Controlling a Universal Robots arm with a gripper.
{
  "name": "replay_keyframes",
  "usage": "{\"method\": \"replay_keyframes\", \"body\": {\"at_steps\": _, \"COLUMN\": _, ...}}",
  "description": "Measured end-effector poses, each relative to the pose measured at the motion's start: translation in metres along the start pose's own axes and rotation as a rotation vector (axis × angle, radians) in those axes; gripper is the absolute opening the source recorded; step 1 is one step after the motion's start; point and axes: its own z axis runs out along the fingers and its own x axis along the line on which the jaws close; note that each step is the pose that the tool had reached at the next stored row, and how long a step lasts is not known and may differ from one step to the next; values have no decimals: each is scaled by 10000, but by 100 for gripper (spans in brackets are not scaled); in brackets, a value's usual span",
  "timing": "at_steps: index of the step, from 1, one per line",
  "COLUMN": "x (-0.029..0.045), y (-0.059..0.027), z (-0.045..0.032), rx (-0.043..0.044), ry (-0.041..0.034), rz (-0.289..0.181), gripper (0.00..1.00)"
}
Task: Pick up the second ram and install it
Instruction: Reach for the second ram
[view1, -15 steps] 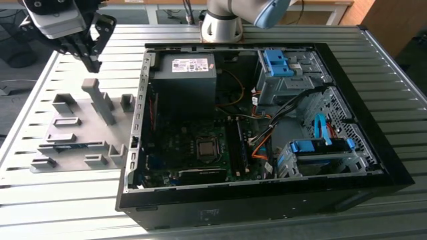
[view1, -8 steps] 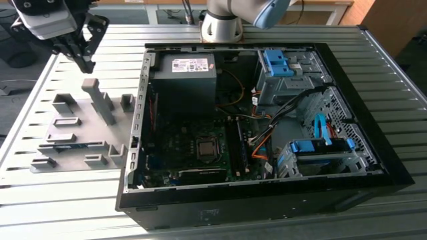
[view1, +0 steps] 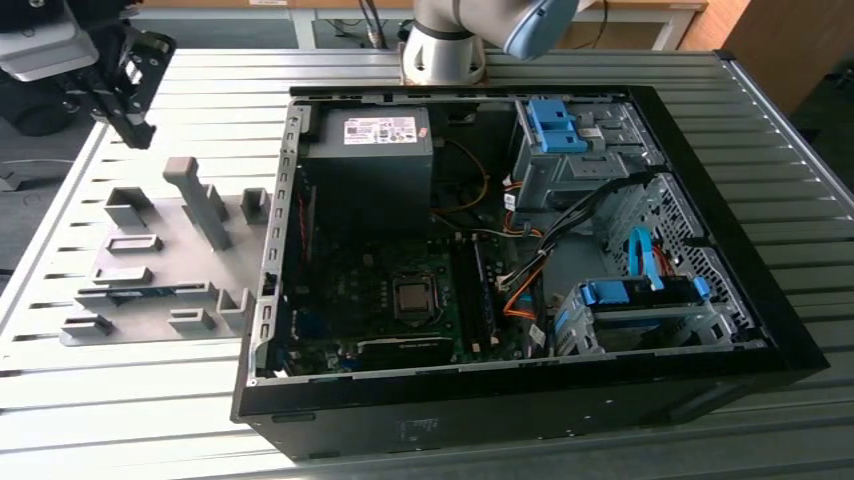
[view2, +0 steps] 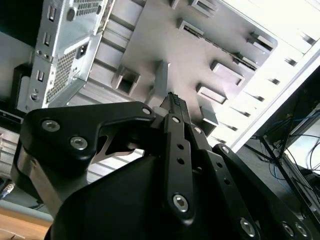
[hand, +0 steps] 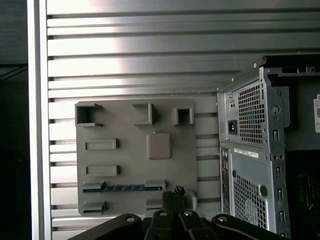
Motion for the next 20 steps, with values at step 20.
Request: {"method": "replay_keyframes", "body": {"at_steps": 20, "x": 522, "y": -115, "z": 5, "rx": -1, "ry": 2, "rz": -35, "gripper": 11}}
